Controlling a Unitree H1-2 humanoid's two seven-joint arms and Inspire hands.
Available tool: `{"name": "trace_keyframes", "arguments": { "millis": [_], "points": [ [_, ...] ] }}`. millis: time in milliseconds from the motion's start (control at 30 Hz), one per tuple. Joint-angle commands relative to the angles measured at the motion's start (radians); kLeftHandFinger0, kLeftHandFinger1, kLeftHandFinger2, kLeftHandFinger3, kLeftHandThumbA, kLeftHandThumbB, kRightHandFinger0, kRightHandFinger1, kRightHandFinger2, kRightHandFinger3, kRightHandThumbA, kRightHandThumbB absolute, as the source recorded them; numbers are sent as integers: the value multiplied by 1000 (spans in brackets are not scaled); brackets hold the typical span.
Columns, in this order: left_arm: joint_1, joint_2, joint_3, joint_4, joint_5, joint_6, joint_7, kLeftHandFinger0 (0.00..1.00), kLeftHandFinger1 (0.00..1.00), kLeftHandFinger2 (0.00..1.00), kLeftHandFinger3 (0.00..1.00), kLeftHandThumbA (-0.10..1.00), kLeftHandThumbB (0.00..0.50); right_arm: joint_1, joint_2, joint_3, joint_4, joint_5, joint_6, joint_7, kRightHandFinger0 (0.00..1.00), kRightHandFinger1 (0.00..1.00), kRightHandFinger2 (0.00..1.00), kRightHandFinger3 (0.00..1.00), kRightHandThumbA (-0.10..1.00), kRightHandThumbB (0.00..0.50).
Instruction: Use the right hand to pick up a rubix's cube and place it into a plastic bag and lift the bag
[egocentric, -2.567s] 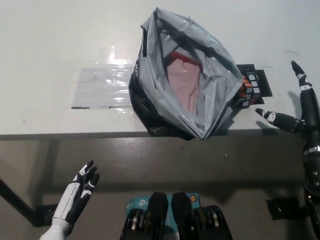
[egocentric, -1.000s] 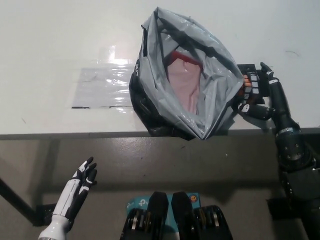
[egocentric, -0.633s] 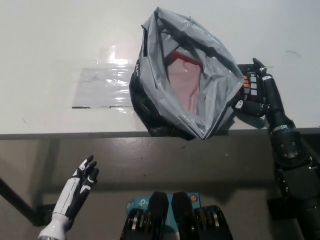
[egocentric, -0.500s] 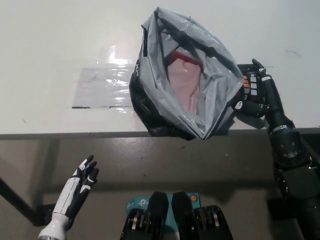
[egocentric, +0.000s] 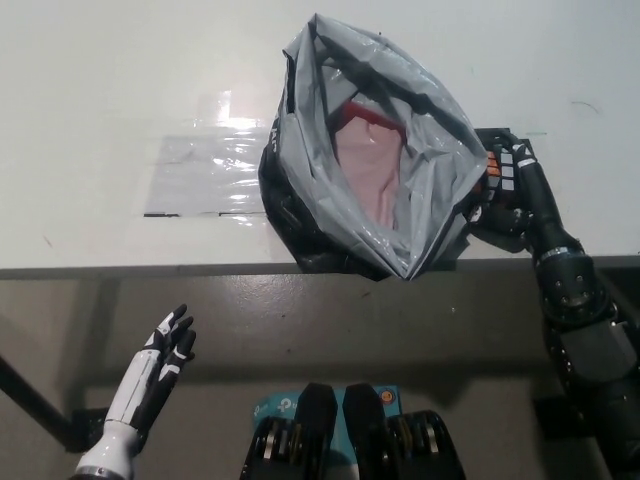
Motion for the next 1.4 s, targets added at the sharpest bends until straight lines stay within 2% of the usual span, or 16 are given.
{"name": "trace_keyframes", "arguments": {
  "millis": [0,633,700,733,800,833,867,900,933,967,1033,1067,1100,1133,1233,1367],
  "points": [
    [-15,8,12,-31,-2,-24,0,888,1000,1000,1000,933,167,-81,-13,-5,32,22,-45,5,1000,1000,1000,1000,908,500],
    [-23,8,12,-35,0,-16,-1,870,1000,1000,1000,917,168,-128,-2,3,58,21,-45,7,1000,1000,1000,1000,885,500],
    [-23,9,11,-37,5,-15,1,865,1000,1000,1000,920,163,-132,0,-1,66,30,-52,13,1000,1000,1000,1000,852,500],
    [-24,10,10,-37,6,-18,1,861,1000,1000,1000,921,168,-140,4,-12,86,49,-71,18,1000,1000,1000,1000,709,500],
    [-28,8,9,-34,6,-21,1,860,1000,1000,1000,922,168,-156,8,-19,122,50,-81,-9,1000,1000,1000,1000,632,500],
    [-30,9,9,-34,6,-20,1,860,1000,1000,1000,923,168,-162,9,-16,129,37,-70,-33,784,841,931,1000,433,448],
    [-32,9,10,-34,2,-17,-1,868,1000,1000,1000,920,169,-173,16,-14,143,18,-47,-86,536,567,600,851,175,318],
    [-34,9,11,-34,0,-14,-2,871,1000,1000,1000,917,167,-182,21,-7,159,-4,-38,-138,109,237,383,396,-88,287],
    [-35,9,11,-33,0,-13,-2,871,1000,1000,1000,916,166,-186,22,-5,167,-10,-36,-153,57,250,469,432,-98,269],
    [-38,10,10,-32,2,-15,-2,868,1000,1000,1000,920,166,-191,24,-1,175,-16,-28,-168,11,247,547,466,-100,231],
    [-40,13,10,-30,3,-19,-2,865,1000,1000,1000,921,166,-193,23,7,190,-20,-28,-174,0,311,720,592,-100,192],
    [-42,14,11,-32,3,-17,-3,864,1000,1000,1000,921,166,-192,22,9,199,-18,-35,-175,21,388,837,703,-100,184],
    [-43,15,11,-33,2,-15,-4,864,1000,1000,1000,921,165,-191,20,8,208,-14,-40,-176,44,433,879,764,-100,183],
    [-45,16,11,-31,2,-16,-5,864,1000,1000,1000,919,164,-193,19,7,219,-9,-46,-176,59,488,889,822,-100,170],
    [-48,15,12,-30,-3,-13,-6,883,1000,1000,1000,916,168,-198,13,13,249,-21,-34,-204,30,487,869,833,-100,179],
    [-50,18,13,-33,3,-11,-3,873,1000,1000,1000,935,169,-205,7,6,276,-4,-49,-197,81,538,912,871,-100,181]
  ]
}}
